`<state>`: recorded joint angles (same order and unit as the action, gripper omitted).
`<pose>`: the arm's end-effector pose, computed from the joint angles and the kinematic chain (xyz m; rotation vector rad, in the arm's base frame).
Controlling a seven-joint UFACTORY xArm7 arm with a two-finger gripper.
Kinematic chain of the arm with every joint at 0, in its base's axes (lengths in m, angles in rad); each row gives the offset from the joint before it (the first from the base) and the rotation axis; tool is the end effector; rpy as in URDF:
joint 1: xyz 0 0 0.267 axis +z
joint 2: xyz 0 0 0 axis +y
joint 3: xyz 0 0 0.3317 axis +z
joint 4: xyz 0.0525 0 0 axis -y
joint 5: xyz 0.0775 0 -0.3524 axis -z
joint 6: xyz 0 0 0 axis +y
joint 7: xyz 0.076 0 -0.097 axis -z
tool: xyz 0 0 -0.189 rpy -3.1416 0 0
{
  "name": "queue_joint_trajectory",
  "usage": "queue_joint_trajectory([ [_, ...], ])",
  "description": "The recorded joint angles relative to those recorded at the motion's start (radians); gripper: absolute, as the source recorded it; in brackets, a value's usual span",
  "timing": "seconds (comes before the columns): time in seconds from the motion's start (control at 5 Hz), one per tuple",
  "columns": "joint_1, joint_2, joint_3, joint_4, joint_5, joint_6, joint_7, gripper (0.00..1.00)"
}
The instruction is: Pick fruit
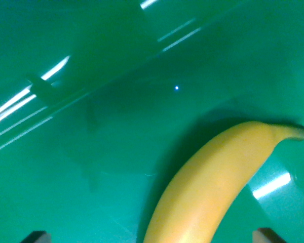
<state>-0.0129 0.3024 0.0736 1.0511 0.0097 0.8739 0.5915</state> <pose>0.4843 0.0338 0.0698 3.0101 -0.8322 -0.1989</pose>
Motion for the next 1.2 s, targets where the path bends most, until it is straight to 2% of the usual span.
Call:
queue_joint_trajectory([
  [0.2, -0.0028, 0.012, 0.002, -0.023, -0.0029, -0.031, 0.023, 0.00],
  [0.4, -0.0028, 0.012, 0.002, -0.023, -0.0029, -0.031, 0.023, 0.00],
  [0.6, -0.0052, 0.022, 0.004, -0.043, -0.0054, -0.058, 0.042, 0.00],
  [0.8, -0.0052, 0.022, 0.004, -0.043, -0.0054, -0.058, 0.042, 0.00],
  [1.0, -0.0071, 0.030, 0.005, -0.058, -0.0075, -0.079, 0.058, 0.00],
  [1.2, -0.0071, 0.030, 0.005, -0.058, -0.0075, -0.079, 0.058, 0.00],
])
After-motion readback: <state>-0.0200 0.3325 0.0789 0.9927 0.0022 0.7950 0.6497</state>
